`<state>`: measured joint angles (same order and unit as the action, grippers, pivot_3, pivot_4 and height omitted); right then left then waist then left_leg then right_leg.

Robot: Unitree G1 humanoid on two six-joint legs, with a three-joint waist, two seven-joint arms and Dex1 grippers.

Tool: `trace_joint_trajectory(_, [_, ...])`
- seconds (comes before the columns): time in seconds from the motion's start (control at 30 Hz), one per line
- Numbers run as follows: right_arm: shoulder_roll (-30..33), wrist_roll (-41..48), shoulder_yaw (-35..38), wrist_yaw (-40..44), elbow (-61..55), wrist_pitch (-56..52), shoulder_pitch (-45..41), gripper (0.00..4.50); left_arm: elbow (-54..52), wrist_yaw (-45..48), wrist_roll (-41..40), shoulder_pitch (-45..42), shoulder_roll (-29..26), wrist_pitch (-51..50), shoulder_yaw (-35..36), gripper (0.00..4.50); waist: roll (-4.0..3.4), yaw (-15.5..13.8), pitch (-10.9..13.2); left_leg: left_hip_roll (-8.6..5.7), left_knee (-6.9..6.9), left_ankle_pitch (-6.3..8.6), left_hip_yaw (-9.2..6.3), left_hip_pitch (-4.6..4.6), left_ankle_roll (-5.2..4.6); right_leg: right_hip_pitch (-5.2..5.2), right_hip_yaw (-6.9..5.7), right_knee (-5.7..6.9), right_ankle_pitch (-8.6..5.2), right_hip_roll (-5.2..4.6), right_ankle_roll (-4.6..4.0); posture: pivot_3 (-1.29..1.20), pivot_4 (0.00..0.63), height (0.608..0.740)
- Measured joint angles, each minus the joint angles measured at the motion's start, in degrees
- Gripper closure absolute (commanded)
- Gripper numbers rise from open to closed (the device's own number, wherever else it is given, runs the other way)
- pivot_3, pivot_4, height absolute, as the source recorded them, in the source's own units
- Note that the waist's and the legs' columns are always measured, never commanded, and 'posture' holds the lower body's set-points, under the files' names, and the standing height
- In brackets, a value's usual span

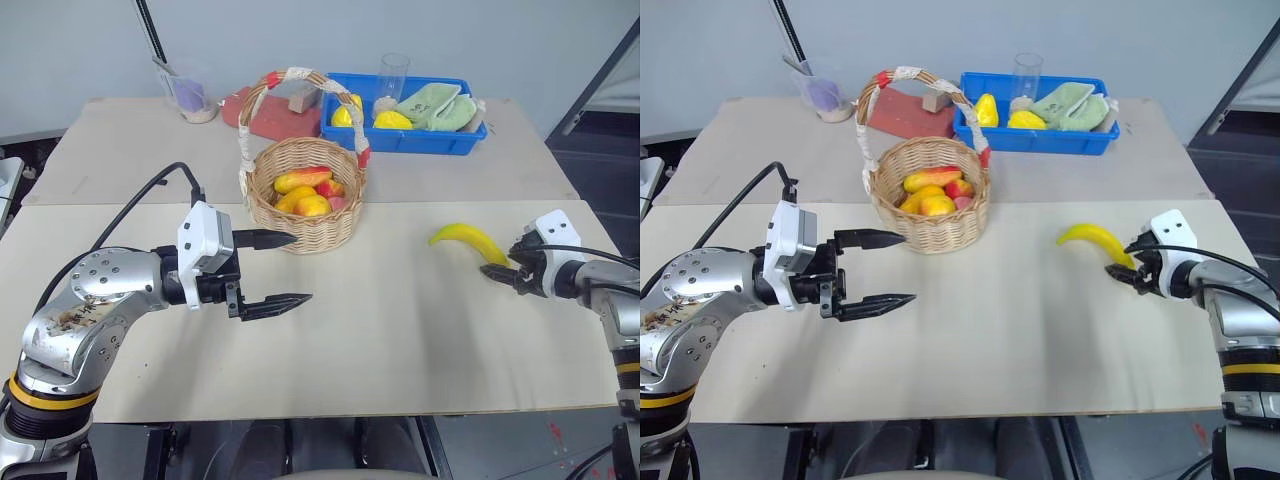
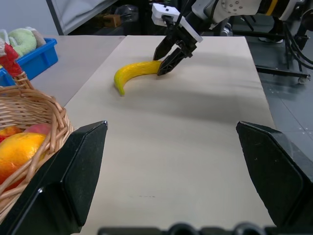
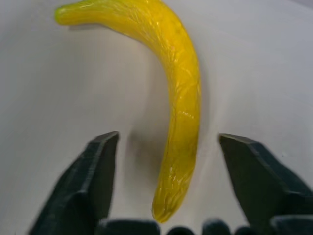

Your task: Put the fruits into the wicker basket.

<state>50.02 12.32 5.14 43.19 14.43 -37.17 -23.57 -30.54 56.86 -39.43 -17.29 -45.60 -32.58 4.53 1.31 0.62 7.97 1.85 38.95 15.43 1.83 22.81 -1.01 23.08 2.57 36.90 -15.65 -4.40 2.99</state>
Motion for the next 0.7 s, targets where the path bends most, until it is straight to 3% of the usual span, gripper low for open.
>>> trace_joint_trajectory(0.23, [-0.2, -0.3, 0.0, 0.6, 0.2, 0.3, -0.1, 4.38, 0.0, -0.4, 0.7, 0.3, 0.2, 0.2, 0.2, 0.00, 0.00, -0.2, 0.0, 0.00, 0.01, 0.00, 0.00, 0.01, 0.00, 0.00, 0.00, 0.00, 0.00, 0.00, 0.00, 0.00, 0.150, 0.740])
trace_joint_trajectory(0.4, [0.8, 0.6, 0.1, 3.4, -6.0, 0.1, 2.1, 4.43, 1.5, -1.0, 1.2, 2.5, 0.1, 0.8, 2.3, 0.00, -0.01, -0.2, 0.0, 0.02, 0.01, 0.00, -0.02, 0.01, 0.00, 0.02, -0.01, 0.04, 0.00, 0.00, 0.00, 0.00, 0.150, 0.740])
trace_joint_trajectory(0.53, [3.7, 5.8, 0.6, 8.3, -19.1, -4.3, 3.9, 4.43, 2.3, -1.2, 1.3, 3.8, -1.0, 1.6, 5.0, 0.00, -0.04, -0.2, 0.0, 0.04, 0.01, 0.01, -0.08, 0.01, -0.01, 0.01, -0.04, 0.06, 0.00, 0.01, 0.00, 0.00, 0.150, 0.740])
trace_joint_trajectory(0.7, [-1.3, 16.7, -0.2, 8.3, -34.6, -14.9, -1.6, 4.43, 2.1, -1.9, 1.1, 6.4, -1.5, 1.6, 8.5, 0.00, -0.04, 0.3, 0.0, 0.09, -0.02, 0.01, -0.11, -0.02, -0.01, 0.04, -0.04, 0.11, 0.00, 0.06, 0.00, 0.00, 0.150, 0.740])
